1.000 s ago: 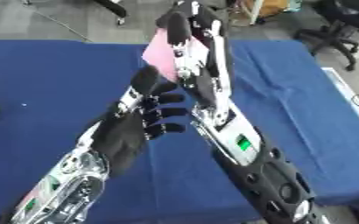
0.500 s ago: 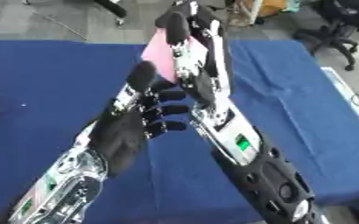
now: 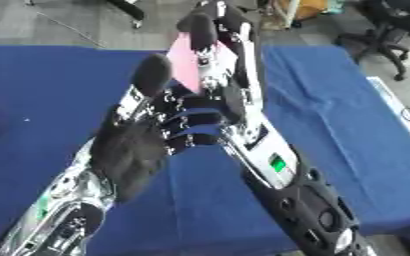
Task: Pick up the objects with one hand, pass them to the other hand, and then place them into the box on the other side of the table.
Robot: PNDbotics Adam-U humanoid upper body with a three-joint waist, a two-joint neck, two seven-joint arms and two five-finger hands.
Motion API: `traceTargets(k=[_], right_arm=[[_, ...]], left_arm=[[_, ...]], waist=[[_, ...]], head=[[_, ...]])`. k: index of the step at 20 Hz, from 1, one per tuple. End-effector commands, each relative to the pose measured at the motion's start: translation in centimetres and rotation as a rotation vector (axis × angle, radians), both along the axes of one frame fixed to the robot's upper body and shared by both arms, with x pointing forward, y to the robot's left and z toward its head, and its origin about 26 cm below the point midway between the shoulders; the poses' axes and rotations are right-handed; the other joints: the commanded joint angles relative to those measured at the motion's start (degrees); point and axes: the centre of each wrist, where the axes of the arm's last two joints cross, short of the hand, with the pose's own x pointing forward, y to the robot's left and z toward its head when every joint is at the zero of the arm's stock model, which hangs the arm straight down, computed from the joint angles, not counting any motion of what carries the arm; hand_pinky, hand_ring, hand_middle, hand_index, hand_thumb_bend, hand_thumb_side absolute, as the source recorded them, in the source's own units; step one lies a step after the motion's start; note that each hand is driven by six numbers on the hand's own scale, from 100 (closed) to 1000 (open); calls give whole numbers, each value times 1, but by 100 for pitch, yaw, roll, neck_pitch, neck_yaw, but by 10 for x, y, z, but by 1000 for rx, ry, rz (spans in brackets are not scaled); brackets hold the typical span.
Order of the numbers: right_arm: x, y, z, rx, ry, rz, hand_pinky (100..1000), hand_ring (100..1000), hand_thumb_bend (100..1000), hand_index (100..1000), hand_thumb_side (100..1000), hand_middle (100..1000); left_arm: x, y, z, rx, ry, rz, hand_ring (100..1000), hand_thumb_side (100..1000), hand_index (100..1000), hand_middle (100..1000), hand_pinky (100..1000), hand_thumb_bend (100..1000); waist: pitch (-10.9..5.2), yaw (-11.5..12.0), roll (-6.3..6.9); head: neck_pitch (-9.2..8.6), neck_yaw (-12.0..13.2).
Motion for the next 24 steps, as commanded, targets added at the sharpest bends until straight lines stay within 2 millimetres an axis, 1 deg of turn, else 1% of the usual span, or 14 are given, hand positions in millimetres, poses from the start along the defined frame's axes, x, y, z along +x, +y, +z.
traceTargets(k=[1,5,9,10,11,12,13,14,16,19,20,21,22,24], right_arm=[[0,-2,3,3,-4,-4,100,160,100,256,470,134],[0,-2,2,7,-4,-7,100,160,100,256,470,134],[0,-2,2,9,-5,-13,103,163,100,253,470,140],[0,-2,2,9,-7,-15,107,164,100,253,470,141],[0,-2,2,9,-9,-16,109,165,100,254,470,142],[0,-2,2,9,-12,-18,114,166,100,255,470,143],[0,-2,2,9,-14,-19,117,167,100,255,470,144],[0,-2,2,9,-18,-21,123,168,100,257,470,145],[0,-2,2,7,-26,-25,128,168,100,258,470,145],[0,-2,2,7,-40,-34,135,169,100,261,470,146],[0,-2,2,7,-45,-37,139,170,100,262,470,148],[0,-2,2,6,-49,-40,140,171,100,263,470,148],[0,-2,2,6,-53,-42,143,172,100,264,470,149],[0,-2,2,5,-59,-45,146,173,100,265,470,150]], left_arm=[[-8,3,21,-56,-34,-19,722,485,777,660,683,1000],[-10,3,23,-56,-29,-13,722,485,776,660,683,1000],[-8,0,21,-40,-14,13,698,514,744,623,667,869],[-8,-1,21,-37,-11,18,690,523,735,614,663,822],[-9,-1,21,-35,-9,24,685,525,730,609,661,800],[-8,-2,21,-31,-7,30,666,526,711,589,652,728],[-9,-2,21,-27,-6,36,654,522,699,577,647,688],[-9,-3,21,-21,-5,42,633,504,679,555,637,629],[-9,-3,22,-9,-9,51,613,478,656,531,627,579],[-11,-4,24,7,-20,60,569,413,599,482,606,487],[-11,-4,25,12,-24,64,544,366,565,456,592,417],[-12,-4,25,18,-26,67,536,351,554,447,589,392],[-12,-5,25,22,-28,70,520,325,531,426,582,345],[-12,-5,26,28,-29,76,504,307,511,407,575,307]], waist=[[-74,4,17],[-75,8,17],[-77,8,16],[-77,8,15],[-78,7,16],[-78,6,16],[-78,5,16],[-79,4,16],[-79,4,17],[-81,-1,19],[-82,-4,20],[-82,-7,20],[-82,-8,21],[-80,-10,22]], head=[[-12,-20],[-12,-23],[-12,-19],[-12,-18],[-12,-17],[-12,-18],[-12,-16],[-12,-15],[-12,-16],[-12,-13],[-12,-9],[-12,-5],[-12,-3],[-12,-4]])
